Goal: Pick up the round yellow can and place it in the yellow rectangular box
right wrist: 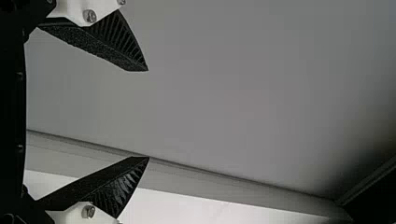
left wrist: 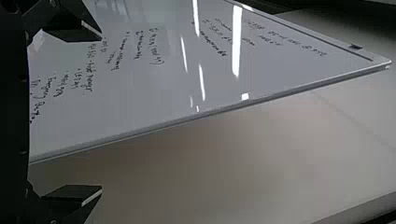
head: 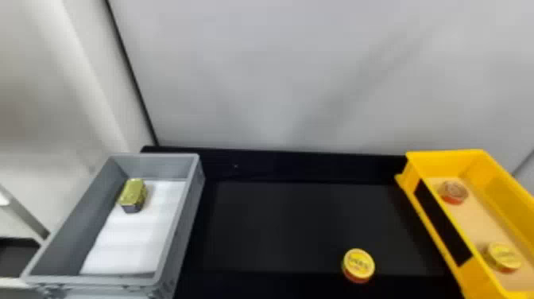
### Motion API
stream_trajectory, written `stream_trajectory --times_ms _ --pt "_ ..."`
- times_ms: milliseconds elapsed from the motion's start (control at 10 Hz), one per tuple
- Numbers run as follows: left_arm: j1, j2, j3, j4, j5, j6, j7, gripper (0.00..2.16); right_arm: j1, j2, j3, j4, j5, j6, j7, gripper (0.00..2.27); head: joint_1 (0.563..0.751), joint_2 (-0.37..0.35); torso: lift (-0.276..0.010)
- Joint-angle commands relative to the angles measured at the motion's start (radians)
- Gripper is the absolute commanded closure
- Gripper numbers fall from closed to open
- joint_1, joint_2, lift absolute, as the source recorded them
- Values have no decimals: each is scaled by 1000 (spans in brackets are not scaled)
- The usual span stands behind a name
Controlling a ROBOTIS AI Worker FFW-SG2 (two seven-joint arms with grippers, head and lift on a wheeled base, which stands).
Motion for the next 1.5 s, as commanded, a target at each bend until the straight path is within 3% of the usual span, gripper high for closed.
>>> stream_trajectory --times_ms 0,500,800,1100,1400 --pt "0 -3 -2 1 0 -2 0 124 1 0 5 13 14 -32 18 114 694 14 -90" --pt "1 -3 -2 6 0 -2 0 124 13 24 73 64 77 -123 8 171 694 14 -90" --pt "0 -3 -2 7 0 -6 0 124 38 24 145 68 74 -80 63 162 694 14 -90" --pt "0 -3 -4 13 0 -8 0 124 98 44 222 85 48 -64 55 171 694 14 -90" --pt "-2 -3 -2 18 0 -9 0 124 156 37 282 85 33 -18 66 186 694 14 -90"
